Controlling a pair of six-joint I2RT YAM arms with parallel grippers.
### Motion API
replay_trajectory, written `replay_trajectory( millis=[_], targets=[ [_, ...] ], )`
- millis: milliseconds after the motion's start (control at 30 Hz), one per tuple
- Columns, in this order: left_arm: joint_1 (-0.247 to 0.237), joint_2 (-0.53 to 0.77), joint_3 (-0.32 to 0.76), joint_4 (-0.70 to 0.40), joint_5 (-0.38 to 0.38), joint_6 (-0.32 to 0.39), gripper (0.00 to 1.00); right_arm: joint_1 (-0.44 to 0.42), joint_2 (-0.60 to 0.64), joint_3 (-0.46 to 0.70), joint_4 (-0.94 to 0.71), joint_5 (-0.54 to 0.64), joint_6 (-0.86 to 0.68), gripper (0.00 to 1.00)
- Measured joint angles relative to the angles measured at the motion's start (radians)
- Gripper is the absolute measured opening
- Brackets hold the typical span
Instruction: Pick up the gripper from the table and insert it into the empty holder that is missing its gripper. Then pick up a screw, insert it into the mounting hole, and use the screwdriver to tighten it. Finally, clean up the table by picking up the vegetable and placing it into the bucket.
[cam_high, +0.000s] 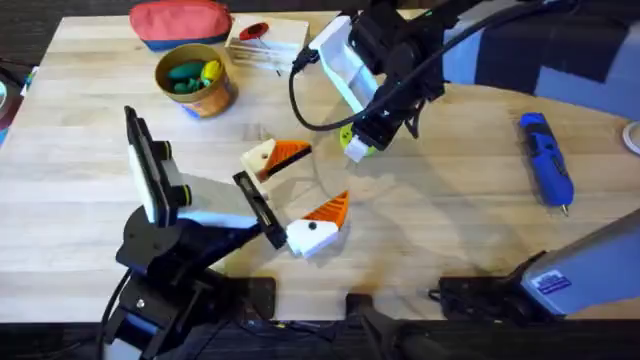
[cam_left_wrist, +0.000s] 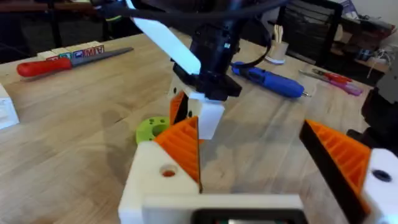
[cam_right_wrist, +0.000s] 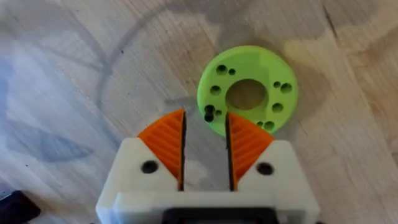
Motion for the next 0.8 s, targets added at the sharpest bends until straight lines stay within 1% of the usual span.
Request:
replay_trajectory(
  millis=[133, 167, 367, 433, 467, 500, 800],
  targets=[
    [0.000, 0.000, 0.000, 0.000, 0.000, 0.000, 0.987, 0.000, 0.003, 0.000, 0.003, 0.001, 0.013, 0.343],
    [0.000, 0.000, 0.000, 0.000, 0.000, 0.000, 0.987, 0.000, 0.006, 0.000, 0.003, 0.002, 0.015, 0.322],
    [0.000, 0.000, 0.000, 0.000, 0.000, 0.000, 0.988, 0.000, 0.026, 0.000, 0.012, 0.005, 0.022, 0.133],
    [0.000, 0.000, 0.000, 0.000, 0.000, 0.000, 0.987, 0.000, 0.026, 0.000, 0.012, 0.006, 0.025, 0.100],
    [0.000, 0.000, 0.000, 0.000, 0.000, 0.000, 0.987, 0.000, 0.026, 0.000, 0.012, 0.006, 0.029, 0.040],
    [0.000, 0.000, 0.000, 0.000, 0.000, 0.000, 0.987, 0.000, 0.026, 0.000, 0.012, 0.006, 0.032, 0.013],
    [0.000, 0.000, 0.000, 0.000, 0.000, 0.000, 0.987, 0.000, 0.026, 0.001, 0.003, 0.006, 0.033, 0.005]
  ],
)
